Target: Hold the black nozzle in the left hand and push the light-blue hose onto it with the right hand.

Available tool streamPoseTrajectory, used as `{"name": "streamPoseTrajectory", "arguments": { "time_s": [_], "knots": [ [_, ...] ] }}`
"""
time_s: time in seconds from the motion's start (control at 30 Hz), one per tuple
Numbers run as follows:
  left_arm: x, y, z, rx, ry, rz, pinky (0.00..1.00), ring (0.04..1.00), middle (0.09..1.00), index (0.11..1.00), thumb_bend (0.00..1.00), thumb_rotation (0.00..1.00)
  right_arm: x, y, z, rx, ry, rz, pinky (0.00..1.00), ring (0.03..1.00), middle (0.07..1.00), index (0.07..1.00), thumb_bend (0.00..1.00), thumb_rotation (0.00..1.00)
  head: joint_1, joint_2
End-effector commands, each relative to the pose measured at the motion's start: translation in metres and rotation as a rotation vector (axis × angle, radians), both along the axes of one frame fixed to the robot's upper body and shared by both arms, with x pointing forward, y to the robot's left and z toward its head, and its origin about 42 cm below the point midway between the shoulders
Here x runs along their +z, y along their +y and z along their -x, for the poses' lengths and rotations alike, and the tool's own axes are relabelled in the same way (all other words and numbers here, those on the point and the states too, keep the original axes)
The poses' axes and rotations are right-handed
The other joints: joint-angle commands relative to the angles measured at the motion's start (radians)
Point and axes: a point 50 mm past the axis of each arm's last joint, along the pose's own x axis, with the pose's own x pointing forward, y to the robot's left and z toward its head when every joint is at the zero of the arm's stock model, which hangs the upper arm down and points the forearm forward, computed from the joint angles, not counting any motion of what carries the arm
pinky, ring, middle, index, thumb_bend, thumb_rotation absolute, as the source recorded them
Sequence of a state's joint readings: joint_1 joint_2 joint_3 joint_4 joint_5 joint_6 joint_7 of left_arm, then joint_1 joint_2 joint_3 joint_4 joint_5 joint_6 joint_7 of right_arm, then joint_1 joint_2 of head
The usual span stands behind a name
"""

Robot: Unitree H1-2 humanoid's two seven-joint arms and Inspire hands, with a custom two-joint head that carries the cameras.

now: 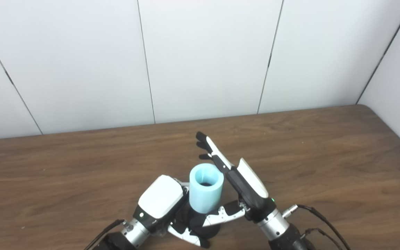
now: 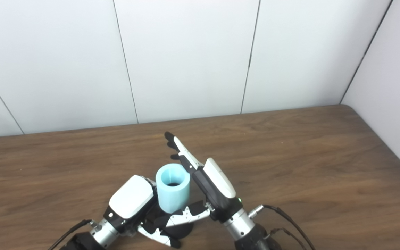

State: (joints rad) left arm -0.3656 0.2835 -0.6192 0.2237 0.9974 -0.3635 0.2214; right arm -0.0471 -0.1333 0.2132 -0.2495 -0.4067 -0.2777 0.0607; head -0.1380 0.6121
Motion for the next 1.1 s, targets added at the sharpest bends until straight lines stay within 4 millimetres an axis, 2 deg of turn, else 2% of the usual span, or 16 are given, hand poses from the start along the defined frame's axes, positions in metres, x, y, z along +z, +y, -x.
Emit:
{"name": "streamPoseTrajectory", "arguments": {
  "time_s": [0.0,0.2,0.37,0.47,0.53,0.67,0.73,0.8,1.07],
  "knots": [
    [-0.027,0.007,0.014,0.000,0.069,-0.091,0.11,0.160,0.471,0.480,0.53,0.00,0.007,0.001,0.001,0.021,-0.040,-0.009,0.82,0.962,1.000,1.000,1.00,0.45,0.000,0.001],
    [-0.027,0.007,0.014,-0.003,0.064,-0.096,0.12,0.175,0.471,0.481,0.53,0.00,0.007,0.001,0.001,0.017,-0.071,-0.037,0.83,0.975,1.000,1.000,1.00,0.44,0.000,-0.001],
    [-0.029,0.007,0.013,-0.001,0.070,-0.088,0.13,0.179,0.471,0.480,0.52,0.00,0.005,-0.001,0.001,0.015,-0.082,-0.147,0.85,0.977,1.000,1.000,1.00,0.40,0.001,-0.004],
    [-0.029,0.007,0.013,-0.001,0.069,-0.088,0.11,0.161,0.471,0.480,0.53,0.00,0.004,-0.003,0.001,-0.029,-0.143,-0.218,0.80,0.933,0.987,0.988,0.99,0.41,0.001,-0.004],
    [-0.030,0.007,0.012,0.000,0.068,-0.089,0.11,0.159,0.471,0.480,0.53,0.00,0.003,-0.003,0.000,-0.083,-0.177,-0.248,0.74,0.892,0.952,0.956,0.94,0.50,-0.001,-0.008],
    [-0.031,0.007,0.011,0.001,0.072,-0.090,0.11,0.164,0.471,0.480,0.53,0.00,0.008,-0.009,-0.003,-0.151,-0.248,-0.265,0.74,0.905,0.972,0.977,0.87,0.60,-0.003,-0.014],
    [-0.032,0.007,0.010,0.000,0.074,-0.091,0.12,0.170,0.471,0.480,0.53,0.00,0.011,-0.014,-0.005,-0.166,-0.266,-0.268,0.74,0.913,0.987,0.996,0.91,0.67,-0.002,-0.019],
    [-0.032,0.006,0.010,0.001,0.078,-0.094,0.12,0.172,0.471,0.480,0.53,0.00,0.015,-0.018,-0.007,-0.160,-0.272,-0.282,0.75,0.921,0.994,0.999,0.94,0.69,0.000,-0.024],
    [-0.033,0.006,0.010,0.003,0.083,-0.096,0.12,0.169,0.471,0.480,0.53,0.00,0.038,-0.026,-0.006,-0.115,-0.322,-0.320,0.78,0.949,1.000,1.000,1.00,0.73,0.001,-0.022]
  ]
}}
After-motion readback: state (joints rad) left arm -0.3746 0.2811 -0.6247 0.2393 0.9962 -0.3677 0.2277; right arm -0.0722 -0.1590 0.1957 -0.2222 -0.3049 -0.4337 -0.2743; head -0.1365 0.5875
